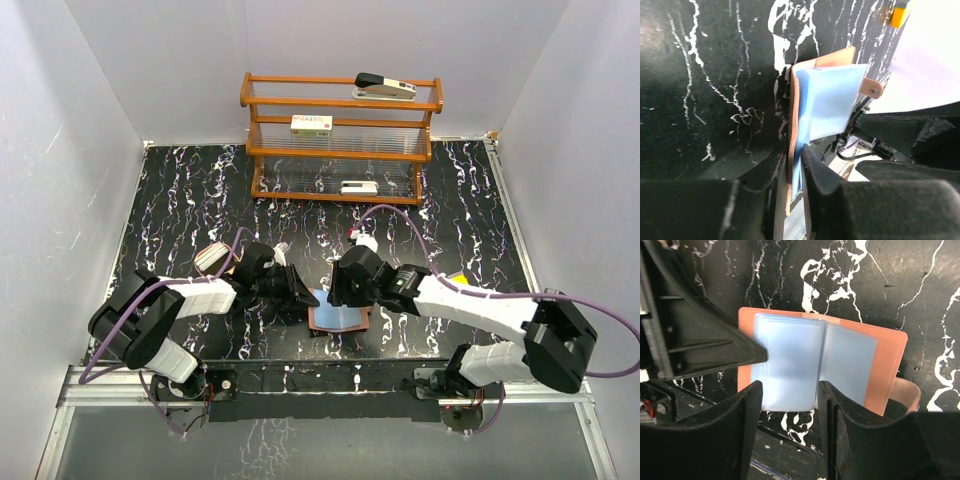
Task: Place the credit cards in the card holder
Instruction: Turn over the card slot in the card holder.
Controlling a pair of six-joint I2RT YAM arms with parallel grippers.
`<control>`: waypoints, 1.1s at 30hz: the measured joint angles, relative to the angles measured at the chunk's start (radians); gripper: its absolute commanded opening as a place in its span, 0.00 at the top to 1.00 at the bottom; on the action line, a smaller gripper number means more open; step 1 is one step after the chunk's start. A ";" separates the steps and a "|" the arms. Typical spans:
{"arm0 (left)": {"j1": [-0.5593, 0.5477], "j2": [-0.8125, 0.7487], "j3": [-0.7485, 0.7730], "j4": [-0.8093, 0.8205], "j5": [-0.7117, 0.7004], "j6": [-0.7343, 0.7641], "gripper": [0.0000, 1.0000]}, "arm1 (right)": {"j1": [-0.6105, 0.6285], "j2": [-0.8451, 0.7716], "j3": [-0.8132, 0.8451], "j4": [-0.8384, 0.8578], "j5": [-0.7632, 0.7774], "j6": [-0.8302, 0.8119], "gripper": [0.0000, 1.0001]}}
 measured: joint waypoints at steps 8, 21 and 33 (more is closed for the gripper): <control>-0.002 -0.008 0.035 -0.138 -0.075 0.043 0.52 | 0.000 0.129 0.000 0.035 -0.009 0.018 0.51; 0.151 -0.172 0.259 -0.572 -0.257 0.237 0.42 | 0.010 0.251 0.013 0.059 -0.012 0.032 0.47; 0.420 -0.233 0.414 -0.845 -0.388 0.713 0.36 | 0.054 0.310 0.071 0.040 0.030 0.043 0.45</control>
